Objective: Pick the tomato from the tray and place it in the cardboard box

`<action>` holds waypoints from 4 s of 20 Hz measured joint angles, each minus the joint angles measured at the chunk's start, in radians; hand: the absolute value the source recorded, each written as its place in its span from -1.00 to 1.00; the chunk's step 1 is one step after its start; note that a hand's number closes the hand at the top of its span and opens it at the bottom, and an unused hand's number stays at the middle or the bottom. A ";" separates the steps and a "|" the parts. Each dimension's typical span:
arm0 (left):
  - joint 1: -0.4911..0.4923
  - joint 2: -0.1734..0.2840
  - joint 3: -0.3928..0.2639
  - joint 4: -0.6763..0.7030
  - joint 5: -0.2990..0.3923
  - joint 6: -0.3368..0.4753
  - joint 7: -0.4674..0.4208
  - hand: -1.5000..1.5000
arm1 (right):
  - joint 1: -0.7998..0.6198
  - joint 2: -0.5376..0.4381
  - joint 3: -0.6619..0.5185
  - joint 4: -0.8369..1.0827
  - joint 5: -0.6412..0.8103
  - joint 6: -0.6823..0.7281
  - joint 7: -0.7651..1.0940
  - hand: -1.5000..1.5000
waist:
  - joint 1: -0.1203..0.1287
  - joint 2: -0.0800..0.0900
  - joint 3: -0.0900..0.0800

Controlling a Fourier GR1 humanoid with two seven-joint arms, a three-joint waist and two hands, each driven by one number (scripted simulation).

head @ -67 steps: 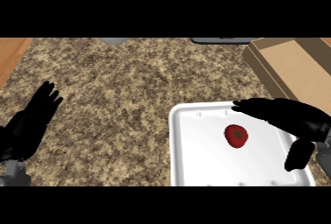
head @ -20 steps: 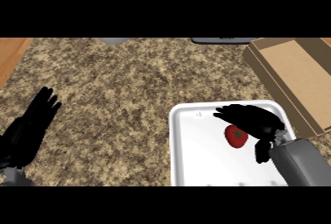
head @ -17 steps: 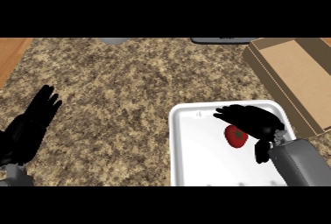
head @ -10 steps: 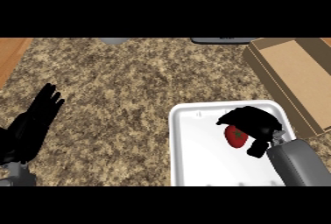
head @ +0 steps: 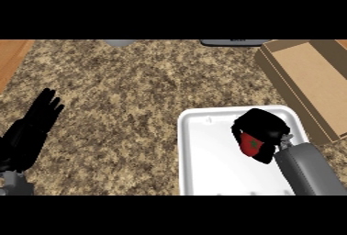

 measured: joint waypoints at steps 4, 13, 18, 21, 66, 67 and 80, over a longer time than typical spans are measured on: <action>-0.007 0.000 -0.001 -0.001 0.002 -0.004 -0.004 0.00 | -0.072 0.079 -0.146 0.104 -0.011 0.002 0.220 1.00 | 0.012 0.007 0.001; -0.012 -0.017 -0.027 -0.012 -0.015 0.002 -0.001 0.00 | -0.348 0.174 -0.407 0.371 0.012 -0.124 0.681 1.00 | 0.035 0.013 0.002; -0.007 -0.020 -0.026 -0.019 -0.021 0.007 0.003 0.00 | -0.478 0.180 -0.433 0.481 0.040 -0.260 0.753 1.00 | 0.027 0.010 0.002; 0.003 -0.020 -0.023 -0.023 -0.021 0.007 0.004 0.00 | -0.536 0.177 -0.427 0.468 0.042 -0.285 0.762 1.00 | 0.018 0.006 0.002; -0.036 -0.014 0.003 0.017 -0.013 -0.023 -0.001 0.00 | -0.654 -0.235 -0.653 0.824 -0.045 -0.633 0.661 -1.00 | 0.027 0.014 0.003; -0.038 -0.021 -0.003 0.016 -0.019 -0.018 -0.006 0.00 | -0.656 -0.236 -0.664 0.849 -0.051 -0.633 0.677 -1.00 | 0.029 0.015 0.003; -0.015 -0.025 -0.003 -0.018 -0.018 -0.013 0.013 0.00 | -0.613 -0.222 -0.830 0.897 -0.259 -0.789 0.456 -1.00 | 0.019 0.010 0.004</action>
